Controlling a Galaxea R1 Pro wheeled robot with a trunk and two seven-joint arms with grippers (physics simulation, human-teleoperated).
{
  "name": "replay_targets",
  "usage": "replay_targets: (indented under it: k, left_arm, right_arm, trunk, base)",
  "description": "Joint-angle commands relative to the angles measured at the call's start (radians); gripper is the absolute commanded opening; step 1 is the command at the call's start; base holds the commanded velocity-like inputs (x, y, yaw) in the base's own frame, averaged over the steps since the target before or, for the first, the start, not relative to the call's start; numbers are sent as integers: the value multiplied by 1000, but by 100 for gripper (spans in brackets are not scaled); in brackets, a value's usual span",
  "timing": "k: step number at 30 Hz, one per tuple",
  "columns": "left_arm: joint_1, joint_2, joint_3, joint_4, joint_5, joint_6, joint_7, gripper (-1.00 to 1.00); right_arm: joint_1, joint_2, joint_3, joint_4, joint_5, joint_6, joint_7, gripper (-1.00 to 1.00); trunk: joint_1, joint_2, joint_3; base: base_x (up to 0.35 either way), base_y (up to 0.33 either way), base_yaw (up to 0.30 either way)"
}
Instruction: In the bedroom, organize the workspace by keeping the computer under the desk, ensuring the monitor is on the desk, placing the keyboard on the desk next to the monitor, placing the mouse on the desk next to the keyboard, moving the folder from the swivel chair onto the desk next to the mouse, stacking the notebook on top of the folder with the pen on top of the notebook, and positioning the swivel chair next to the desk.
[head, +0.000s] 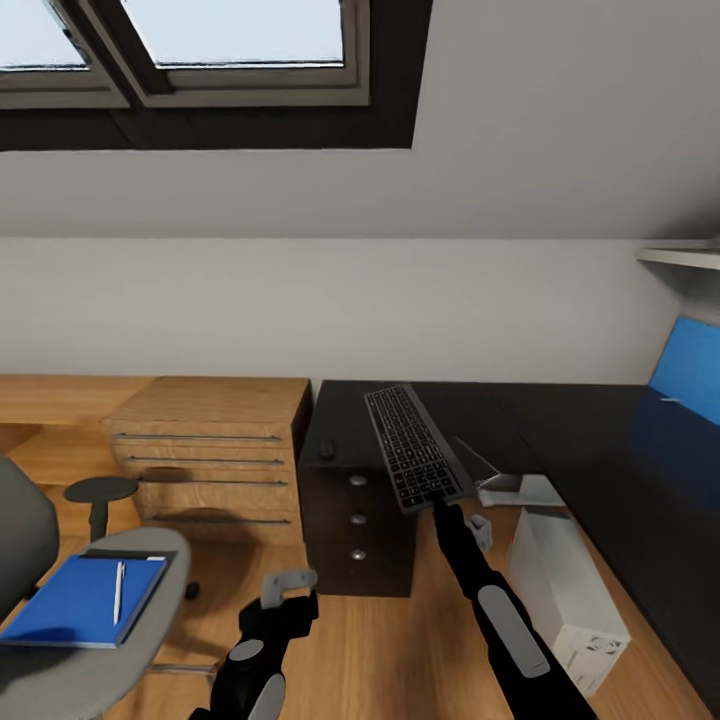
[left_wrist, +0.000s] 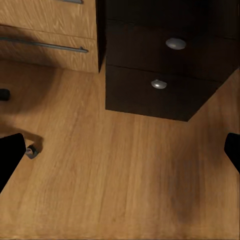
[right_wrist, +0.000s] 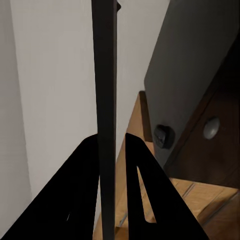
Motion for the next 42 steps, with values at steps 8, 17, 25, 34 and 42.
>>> replay_targets:
  k: [8, 17, 25, 34, 42]
  left_arm:
    - [-1, 0, 0, -1, 10, 2, 9, 100]
    - [-1, 1, 1, -1, 11, 2, 9, 100]
    - [-1, 0, 1, -1, 11, 2, 9, 100]
    - [-1, 0, -1, -1, 9, 2, 10, 100]
    - [-1, 0, -2, -1, 9, 2, 10, 100]
  right_arm:
    - [-1, -5, -1, 0, -12, 3, 7, -100]
    - [-1, -8, -2, 2, -12, 2, 2, -100]
    - [-1, -7, -17, 2, -12, 1, -2, -100]
    - [-1, -4, -27, 2, -12, -3, -3, -100]
    - [-1, -5, -50, 2, -12, -3, -3, -100]
  trunk:
    - [-31, 55, 24]
    - [-66, 118, 52]
    - [-97, 174, 77]
    - [-131, 237, 106]
    - [-162, 293, 128]
  base:
    - [-344, -135, 0]
    - [-344, -41, 0]
    - [-319, -180, 0]
    - [-288, -240, -1]
    - [-276, -249, -150]
